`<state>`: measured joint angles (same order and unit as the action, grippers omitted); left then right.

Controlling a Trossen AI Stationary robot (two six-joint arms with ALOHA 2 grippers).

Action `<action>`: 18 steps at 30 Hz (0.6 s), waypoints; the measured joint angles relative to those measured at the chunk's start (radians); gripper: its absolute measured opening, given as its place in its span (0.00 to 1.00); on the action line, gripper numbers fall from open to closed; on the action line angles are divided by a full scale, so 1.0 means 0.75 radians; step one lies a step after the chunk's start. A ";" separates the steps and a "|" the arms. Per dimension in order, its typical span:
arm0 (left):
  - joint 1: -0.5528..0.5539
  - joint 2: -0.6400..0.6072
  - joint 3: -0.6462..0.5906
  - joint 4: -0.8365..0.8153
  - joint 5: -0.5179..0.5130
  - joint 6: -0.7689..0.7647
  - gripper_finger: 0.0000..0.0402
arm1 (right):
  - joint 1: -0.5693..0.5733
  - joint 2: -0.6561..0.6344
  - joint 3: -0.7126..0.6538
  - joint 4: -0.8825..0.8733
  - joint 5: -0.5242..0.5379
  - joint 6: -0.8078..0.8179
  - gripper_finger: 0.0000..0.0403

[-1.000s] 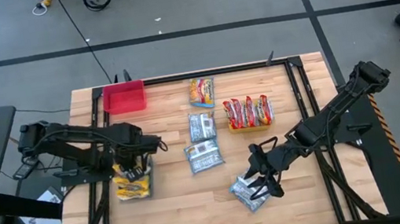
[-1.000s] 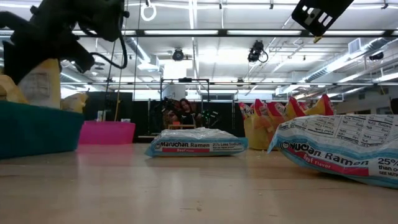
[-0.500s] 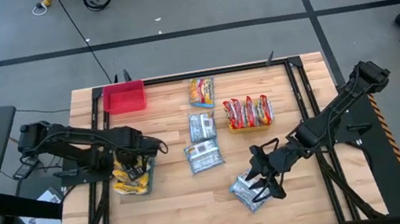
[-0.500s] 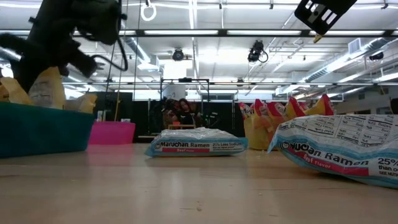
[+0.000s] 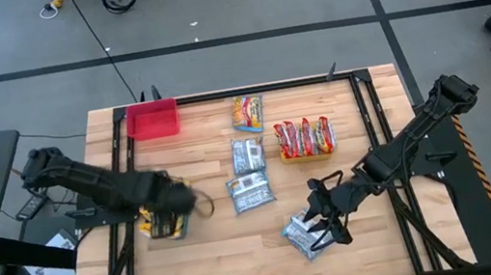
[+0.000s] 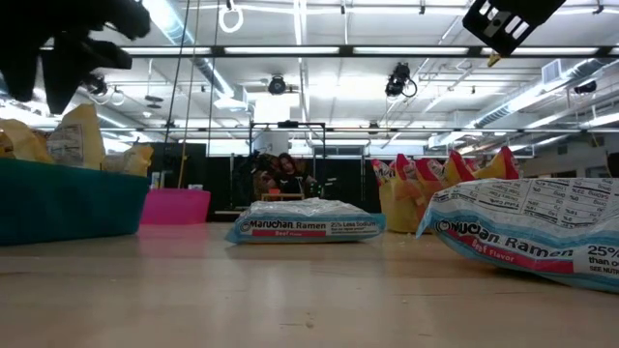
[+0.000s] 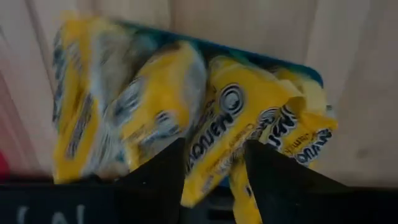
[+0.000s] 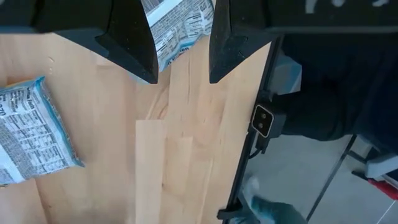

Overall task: Sort Maruchan noodles
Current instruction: Put the yellow noodle pack into the blue bin

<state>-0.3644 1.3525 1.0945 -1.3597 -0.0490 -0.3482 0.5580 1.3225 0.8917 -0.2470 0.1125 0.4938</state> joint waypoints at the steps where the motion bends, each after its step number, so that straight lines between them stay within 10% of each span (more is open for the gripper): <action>1: -0.043 0.000 -0.024 0.026 -0.040 0.028 0.41 | 0.003 0.000 0.000 0.000 0.000 -0.004 0.37; 18: -0.216 -0.001 -0.342 0.328 0.002 -0.070 0.39 | 0.014 0.000 0.000 -0.034 -0.001 -0.070 0.37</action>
<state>-0.5262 1.3516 0.8378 -1.1135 -0.0471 -0.4006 0.5682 1.3224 0.8920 -0.2726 0.1121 0.4416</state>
